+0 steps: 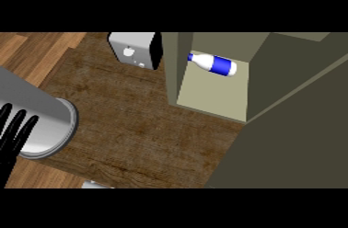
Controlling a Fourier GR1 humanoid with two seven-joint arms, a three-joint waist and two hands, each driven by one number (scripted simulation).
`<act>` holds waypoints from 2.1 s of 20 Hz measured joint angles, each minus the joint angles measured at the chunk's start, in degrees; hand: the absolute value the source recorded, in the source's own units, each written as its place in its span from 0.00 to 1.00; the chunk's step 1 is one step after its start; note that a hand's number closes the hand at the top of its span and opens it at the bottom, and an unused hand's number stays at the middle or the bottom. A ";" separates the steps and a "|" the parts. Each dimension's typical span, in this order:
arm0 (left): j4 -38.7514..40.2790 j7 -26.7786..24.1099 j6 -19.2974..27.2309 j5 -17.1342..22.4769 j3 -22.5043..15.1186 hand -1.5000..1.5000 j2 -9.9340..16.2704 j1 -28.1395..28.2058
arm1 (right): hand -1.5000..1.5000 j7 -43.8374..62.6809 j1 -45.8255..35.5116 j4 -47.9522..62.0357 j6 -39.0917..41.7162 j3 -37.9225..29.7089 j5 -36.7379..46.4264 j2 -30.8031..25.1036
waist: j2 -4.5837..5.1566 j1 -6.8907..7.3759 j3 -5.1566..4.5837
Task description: Pick up the bottled water, place it into the cabinet and close the cabinet
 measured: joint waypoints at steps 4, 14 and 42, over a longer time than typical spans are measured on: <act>0.76 0.16 -0.35 0.38 0.46 0.00 0.25 -0.09 | 1.00 1.24 -2.26 0.13 1.27 0.00 -0.27 -0.20 | 0.06 -0.38 -0.05; 1.16 0.07 -1.67 1.15 1.33 0.00 0.61 -0.69 | 1.00 1.30 -3.02 2.29 3.24 0.33 -5.24 1.30 | 1.32 0.44 -0.07; 2.47 -0.36 -3.59 1.72 1.77 0.00 0.58 0.97 | 1.00 24.52 -40.55 33.19 -7.31 -6.37 -11.73 18.57 | 0.41 -0.82 0.85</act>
